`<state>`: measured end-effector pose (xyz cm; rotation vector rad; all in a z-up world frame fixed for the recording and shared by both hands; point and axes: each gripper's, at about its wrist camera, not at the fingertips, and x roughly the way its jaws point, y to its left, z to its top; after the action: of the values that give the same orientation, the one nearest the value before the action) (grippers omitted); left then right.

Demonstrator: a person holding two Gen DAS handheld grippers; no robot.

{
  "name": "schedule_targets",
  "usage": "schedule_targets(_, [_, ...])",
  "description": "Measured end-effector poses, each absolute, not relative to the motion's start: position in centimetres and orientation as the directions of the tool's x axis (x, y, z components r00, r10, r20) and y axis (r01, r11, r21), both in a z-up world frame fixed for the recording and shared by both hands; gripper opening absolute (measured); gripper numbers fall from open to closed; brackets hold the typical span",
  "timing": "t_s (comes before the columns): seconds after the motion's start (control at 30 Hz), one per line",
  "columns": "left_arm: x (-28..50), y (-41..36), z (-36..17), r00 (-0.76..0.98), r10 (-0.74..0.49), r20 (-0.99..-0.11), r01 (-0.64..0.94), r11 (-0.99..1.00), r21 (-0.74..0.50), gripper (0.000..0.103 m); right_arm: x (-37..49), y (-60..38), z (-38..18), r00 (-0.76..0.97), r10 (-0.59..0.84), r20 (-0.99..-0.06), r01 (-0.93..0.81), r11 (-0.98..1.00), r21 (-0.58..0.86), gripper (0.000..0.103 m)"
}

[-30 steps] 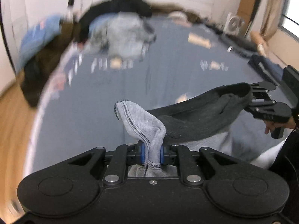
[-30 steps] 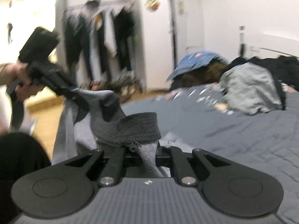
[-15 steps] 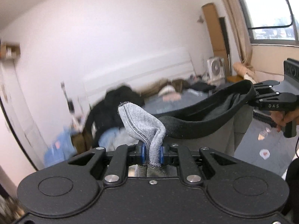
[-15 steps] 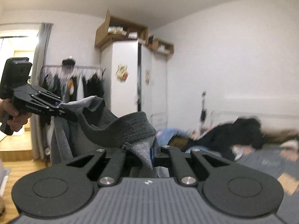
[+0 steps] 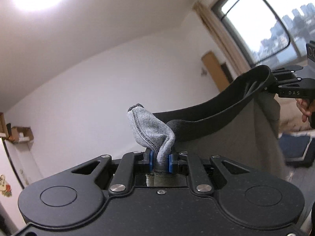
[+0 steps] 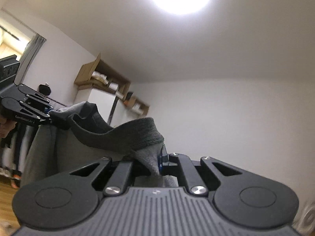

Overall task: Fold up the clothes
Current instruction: 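Hold the sweatshirt up with both grippers and spread it apart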

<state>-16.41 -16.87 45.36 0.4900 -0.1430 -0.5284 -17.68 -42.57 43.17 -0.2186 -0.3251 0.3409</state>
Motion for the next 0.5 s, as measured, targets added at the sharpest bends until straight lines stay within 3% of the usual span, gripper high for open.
schedule_targets(0.2, [-13.2, -20.5, 43.5, 0.825, -0.564, -0.021, 0.511, 0.731, 0.451, 0.014, -18.6, -42.7, 44.2, 0.916, 0.294, 0.274, -0.198, 0.923, -0.33, 0.005])
schedule_targets(0.5, [0.3, -29.1, 34.4, 0.761, -0.61, -0.221, 0.646, 0.683, 0.34, 0.014, -8.8, -46.0, 34.9, 0.983, 0.164, 0.078, -0.134, 0.947, -0.293, 0.005])
